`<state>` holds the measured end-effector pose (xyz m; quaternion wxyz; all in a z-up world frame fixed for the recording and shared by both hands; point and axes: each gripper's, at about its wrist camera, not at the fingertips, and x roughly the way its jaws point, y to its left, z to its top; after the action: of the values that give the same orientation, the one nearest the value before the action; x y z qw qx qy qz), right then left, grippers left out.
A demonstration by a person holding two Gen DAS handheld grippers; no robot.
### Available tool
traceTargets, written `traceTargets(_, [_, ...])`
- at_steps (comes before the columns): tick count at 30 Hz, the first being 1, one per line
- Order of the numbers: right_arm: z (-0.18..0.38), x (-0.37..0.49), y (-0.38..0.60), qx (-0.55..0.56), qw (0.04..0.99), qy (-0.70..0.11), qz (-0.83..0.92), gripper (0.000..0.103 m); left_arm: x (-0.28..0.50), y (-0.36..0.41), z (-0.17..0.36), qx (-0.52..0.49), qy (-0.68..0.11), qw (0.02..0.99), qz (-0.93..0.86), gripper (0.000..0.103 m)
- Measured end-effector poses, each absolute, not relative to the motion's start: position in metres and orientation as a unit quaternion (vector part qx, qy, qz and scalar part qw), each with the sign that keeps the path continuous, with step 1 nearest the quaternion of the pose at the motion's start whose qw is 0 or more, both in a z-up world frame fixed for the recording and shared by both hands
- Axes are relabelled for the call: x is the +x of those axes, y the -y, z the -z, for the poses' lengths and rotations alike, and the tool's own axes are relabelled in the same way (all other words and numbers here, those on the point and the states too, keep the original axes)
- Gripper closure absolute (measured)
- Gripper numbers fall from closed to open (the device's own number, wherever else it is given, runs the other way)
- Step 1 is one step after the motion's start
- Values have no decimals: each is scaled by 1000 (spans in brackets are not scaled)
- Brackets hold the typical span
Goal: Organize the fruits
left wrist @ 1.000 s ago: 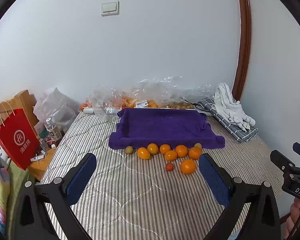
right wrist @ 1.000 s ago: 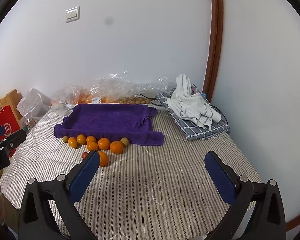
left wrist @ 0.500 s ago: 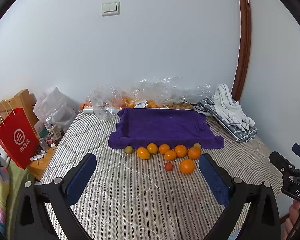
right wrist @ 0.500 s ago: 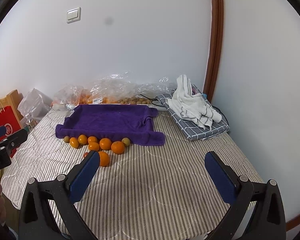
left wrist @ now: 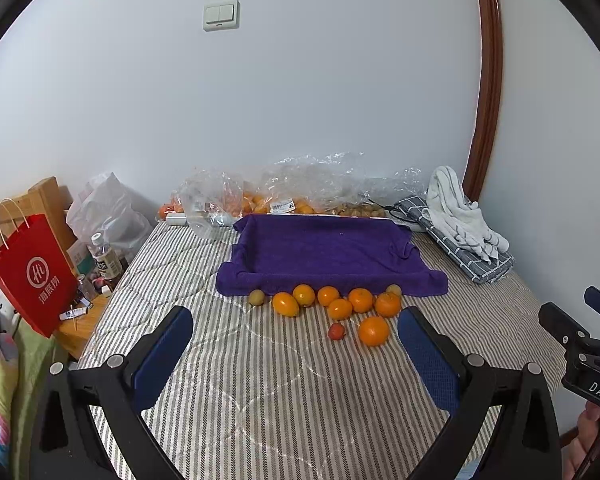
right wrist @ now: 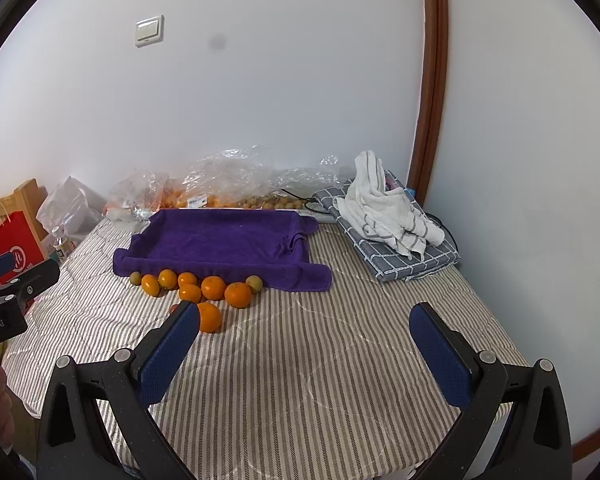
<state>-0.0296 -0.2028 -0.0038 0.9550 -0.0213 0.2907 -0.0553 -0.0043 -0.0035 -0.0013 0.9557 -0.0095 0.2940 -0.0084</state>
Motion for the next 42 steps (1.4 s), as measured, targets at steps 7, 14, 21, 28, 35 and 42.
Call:
traceTargets(7, [5, -31, 201, -22, 955, -292, 55, 0, -5, 4, 2, -10, -294, 956, 9, 0])
traceTargets(14, [7, -30, 199, -21, 954, -295, 54, 0, -4, 4, 1, -10, -294, 956, 9, 0])
traceTargets(21, [8, -27, 197, -23, 953, -299, 50, 0, -5, 4, 1, -11, -294, 956, 9, 0])
traceTargets(28, [12, -24, 194, -26, 952, -302, 49, 0, -5, 4, 1, -11, -294, 956, 10, 0])
traceTargets(35, [22, -16, 188, -35, 949, -311, 45, 0, -1, 7, 8, -9, -301, 953, 6, 0])
traceTargets(42, [48, 2, 182, -40, 938, -340, 47, 0, 18, 0, 32, -9, -327, 945, 0, 0])
